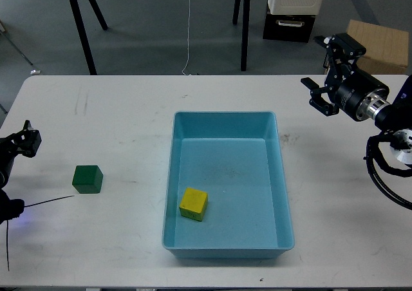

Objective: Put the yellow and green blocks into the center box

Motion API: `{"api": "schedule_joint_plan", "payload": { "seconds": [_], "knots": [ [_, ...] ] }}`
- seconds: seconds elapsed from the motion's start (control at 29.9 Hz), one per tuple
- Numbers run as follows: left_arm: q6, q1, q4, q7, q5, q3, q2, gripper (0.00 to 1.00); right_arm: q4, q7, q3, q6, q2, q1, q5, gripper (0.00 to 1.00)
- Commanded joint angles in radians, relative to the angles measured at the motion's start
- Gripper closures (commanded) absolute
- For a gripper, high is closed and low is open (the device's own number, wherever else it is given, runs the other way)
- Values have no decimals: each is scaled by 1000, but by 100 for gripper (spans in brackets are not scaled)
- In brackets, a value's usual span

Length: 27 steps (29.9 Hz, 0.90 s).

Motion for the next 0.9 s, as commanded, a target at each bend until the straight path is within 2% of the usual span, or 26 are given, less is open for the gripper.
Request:
{"api": "schedule_joint_plan", "payload": {
  "seconds": [0.0, 0.13, 0.2, 0.33, 0.37, 0.57, 0.7, 0.77, 0.87],
  "knots": [
    [0, 1, 0, 0, -1, 0, 0, 0, 38, 5, 158, 100, -46, -198, 114, 0],
    [0, 1, 0, 0, 1, 0, 0, 0, 104, 11, 353, 232, -48, -437, 114, 0],
    [-1, 3, 0, 0, 1, 0, 0, 0, 107, 12, 438, 341, -34, -552, 113, 0],
    [-4, 8, 0, 0, 1, 0, -2, 0, 76, 22, 508, 557, 53, -729, 108, 0],
    [-6, 8, 0, 0, 1, 0, -3, 0, 58, 23, 512, 577, 69, -772, 108, 0],
    [-11, 8, 0, 3, -1, 8, -6, 0, -42, 19, 512, 577, 216, -912, 100, 0],
    [-6, 3, 0, -6, -1, 8, -8, 0, -63, 22, 515, 577, 221, -910, 102, 0],
    [8, -2, 0, -29, -2, 9, -3, 0, -59, 22, 522, 577, 221, -910, 100, 0],
    [60, -3, 0, -37, -1, 9, -2, 0, -51, 22, 521, 577, 222, -910, 99, 0]
  ]
}}
